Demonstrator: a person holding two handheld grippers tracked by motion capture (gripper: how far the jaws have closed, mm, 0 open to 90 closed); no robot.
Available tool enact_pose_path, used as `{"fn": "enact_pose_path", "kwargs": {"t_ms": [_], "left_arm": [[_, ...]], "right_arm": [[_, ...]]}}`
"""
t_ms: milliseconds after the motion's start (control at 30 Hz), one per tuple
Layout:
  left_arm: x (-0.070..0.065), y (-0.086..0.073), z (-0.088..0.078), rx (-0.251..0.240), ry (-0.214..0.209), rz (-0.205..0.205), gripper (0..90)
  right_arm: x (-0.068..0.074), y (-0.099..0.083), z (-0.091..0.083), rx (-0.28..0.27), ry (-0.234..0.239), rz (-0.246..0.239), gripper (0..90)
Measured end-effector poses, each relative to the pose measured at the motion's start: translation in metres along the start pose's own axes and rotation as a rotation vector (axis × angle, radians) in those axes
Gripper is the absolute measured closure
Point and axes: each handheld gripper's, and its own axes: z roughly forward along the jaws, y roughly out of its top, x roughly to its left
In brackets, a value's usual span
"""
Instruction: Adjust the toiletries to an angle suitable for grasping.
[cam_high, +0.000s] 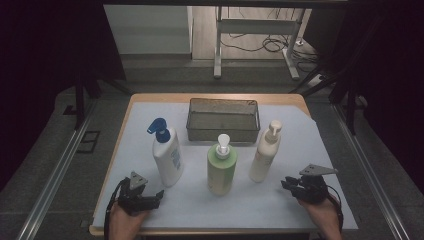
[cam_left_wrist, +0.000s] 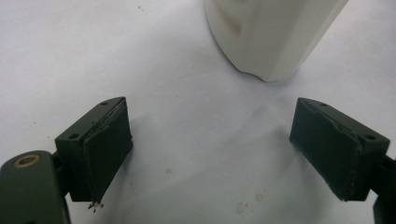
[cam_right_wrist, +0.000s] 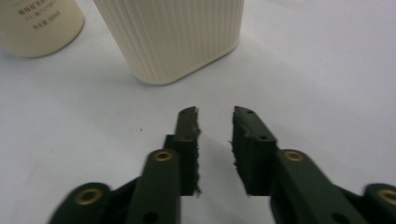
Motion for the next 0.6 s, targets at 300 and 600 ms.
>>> {"fn": "enact_pose_path", "kwargs": {"t_ms": [300,600], "left_arm": [[0.0,0.0,0.0,-0.001,0.0,0.0,12.6],[0.0,0.0,0.0,-0.002,-0.001,0.0,12.6]], "right_arm": [[-0.009,0.006,0.007,-0.039,0.026,0.027,89.3],[-0.019,0.018,0.019,-0.057,0.017,0.063,89.4]]}}
